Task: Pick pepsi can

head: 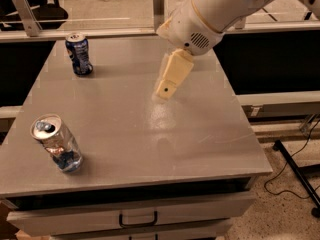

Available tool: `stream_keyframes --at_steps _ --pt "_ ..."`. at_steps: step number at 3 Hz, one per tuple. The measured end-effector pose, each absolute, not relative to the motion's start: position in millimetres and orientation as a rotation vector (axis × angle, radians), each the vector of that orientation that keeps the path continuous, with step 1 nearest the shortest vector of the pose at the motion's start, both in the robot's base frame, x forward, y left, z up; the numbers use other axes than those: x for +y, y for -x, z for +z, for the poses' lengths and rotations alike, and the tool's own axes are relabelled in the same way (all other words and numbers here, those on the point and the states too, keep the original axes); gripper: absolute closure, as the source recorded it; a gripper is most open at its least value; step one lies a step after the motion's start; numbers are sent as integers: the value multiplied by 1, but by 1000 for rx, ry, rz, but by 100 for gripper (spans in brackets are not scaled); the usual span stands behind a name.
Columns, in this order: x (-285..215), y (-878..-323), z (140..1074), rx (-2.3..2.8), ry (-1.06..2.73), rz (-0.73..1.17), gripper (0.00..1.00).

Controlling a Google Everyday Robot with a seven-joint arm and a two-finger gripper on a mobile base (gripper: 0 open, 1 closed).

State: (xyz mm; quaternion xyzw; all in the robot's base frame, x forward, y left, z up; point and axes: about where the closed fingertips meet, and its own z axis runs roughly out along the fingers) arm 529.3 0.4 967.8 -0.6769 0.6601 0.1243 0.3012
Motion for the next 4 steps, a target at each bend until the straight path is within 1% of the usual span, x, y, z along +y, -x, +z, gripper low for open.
stream_keyframes --at_steps 1,3,4 --pt "30 -556 949 1722 1718 409 0" --pt "116 -643 932 1552 1545 566 0" --pt "153 -669 929 1527 1463 596 0"
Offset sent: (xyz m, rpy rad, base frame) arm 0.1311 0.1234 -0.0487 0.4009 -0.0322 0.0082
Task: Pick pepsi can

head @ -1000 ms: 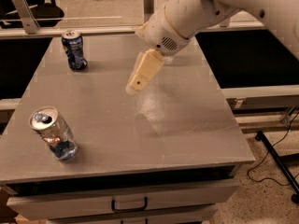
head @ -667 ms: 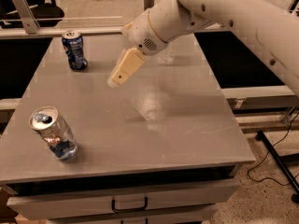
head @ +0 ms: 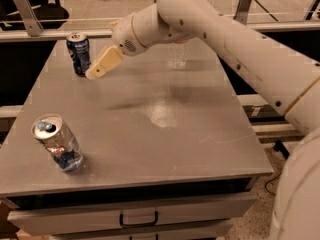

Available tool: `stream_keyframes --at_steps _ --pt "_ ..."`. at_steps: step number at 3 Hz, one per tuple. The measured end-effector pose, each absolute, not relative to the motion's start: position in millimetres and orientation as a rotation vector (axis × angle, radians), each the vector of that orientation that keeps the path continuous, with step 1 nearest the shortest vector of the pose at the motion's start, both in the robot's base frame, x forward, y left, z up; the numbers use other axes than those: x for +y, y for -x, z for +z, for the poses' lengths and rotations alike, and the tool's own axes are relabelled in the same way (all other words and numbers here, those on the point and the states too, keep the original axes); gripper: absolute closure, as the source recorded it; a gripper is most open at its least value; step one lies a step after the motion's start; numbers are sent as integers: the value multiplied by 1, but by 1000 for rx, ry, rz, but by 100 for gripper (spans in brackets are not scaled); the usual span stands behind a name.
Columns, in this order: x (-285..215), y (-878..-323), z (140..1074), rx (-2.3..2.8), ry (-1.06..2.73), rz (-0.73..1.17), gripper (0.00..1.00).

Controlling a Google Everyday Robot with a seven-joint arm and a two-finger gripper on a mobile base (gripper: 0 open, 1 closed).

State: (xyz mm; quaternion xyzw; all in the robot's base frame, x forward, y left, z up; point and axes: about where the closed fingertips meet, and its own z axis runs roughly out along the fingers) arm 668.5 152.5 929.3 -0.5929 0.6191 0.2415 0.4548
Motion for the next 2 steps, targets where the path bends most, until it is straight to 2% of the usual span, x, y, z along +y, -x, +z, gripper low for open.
stream_keyframes --at_steps 2 --pt "200 -707 913 1582 1266 590 0"
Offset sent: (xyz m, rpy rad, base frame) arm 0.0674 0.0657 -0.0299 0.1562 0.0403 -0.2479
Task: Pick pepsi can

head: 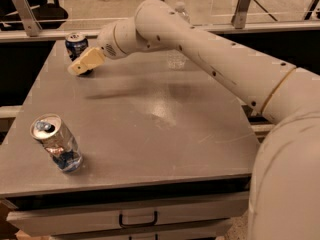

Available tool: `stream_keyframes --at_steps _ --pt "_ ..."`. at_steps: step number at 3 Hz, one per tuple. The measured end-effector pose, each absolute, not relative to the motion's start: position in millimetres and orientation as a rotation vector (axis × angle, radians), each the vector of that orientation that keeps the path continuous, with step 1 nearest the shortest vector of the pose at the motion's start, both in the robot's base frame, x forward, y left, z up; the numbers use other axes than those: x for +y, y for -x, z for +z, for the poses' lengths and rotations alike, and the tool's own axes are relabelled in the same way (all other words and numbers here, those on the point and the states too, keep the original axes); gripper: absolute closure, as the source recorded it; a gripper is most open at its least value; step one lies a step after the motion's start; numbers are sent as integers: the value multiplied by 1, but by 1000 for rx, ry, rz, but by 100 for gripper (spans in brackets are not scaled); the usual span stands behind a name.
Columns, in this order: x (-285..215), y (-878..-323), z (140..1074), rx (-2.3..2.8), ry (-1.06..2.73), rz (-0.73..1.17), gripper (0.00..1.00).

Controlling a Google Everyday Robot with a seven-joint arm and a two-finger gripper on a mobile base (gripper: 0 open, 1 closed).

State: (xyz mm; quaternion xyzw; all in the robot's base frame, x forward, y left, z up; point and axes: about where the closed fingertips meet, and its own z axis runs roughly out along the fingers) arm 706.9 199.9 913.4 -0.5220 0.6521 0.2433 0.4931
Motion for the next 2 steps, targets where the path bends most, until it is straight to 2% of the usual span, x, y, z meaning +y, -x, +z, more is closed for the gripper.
stream_keyframes --at_steps 1,2 --pt "217 -732 904 1595 1177 615 0" --pt "233 -752 897 1601 1118 671 18"
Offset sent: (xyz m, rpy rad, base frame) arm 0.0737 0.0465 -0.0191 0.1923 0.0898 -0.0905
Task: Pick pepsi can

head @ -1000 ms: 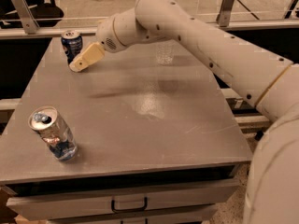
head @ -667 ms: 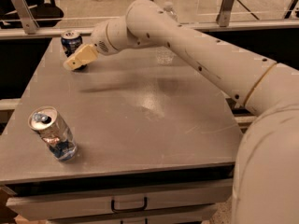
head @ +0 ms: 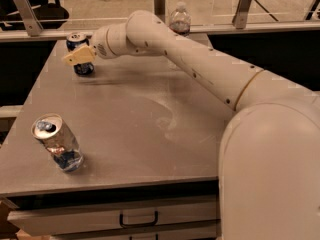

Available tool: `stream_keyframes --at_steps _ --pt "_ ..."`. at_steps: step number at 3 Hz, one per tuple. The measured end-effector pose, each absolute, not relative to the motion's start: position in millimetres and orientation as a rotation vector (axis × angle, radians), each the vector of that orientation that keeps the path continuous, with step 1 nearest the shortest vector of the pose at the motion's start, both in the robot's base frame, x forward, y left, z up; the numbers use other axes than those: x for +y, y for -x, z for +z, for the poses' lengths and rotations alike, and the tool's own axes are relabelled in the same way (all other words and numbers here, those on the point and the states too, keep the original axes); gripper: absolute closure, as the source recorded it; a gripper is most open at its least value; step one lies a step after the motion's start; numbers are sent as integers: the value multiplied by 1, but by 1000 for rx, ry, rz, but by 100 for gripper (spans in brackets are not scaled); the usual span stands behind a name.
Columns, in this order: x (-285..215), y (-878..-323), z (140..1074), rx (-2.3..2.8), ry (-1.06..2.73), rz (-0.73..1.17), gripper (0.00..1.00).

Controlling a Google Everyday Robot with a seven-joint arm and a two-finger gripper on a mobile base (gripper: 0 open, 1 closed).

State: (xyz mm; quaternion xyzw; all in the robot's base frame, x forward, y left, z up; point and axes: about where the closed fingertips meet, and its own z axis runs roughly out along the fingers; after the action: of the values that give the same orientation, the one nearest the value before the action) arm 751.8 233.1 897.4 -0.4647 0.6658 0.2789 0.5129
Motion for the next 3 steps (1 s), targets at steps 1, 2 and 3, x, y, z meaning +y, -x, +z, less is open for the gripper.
stream_keyframes --at_steps 1,2,3 --pt "238 -760 893 1605 1075 706 42" --pt "229 -758 895 1594 1034 719 64" --pt "224 -744 909 1551 1043 759 88"
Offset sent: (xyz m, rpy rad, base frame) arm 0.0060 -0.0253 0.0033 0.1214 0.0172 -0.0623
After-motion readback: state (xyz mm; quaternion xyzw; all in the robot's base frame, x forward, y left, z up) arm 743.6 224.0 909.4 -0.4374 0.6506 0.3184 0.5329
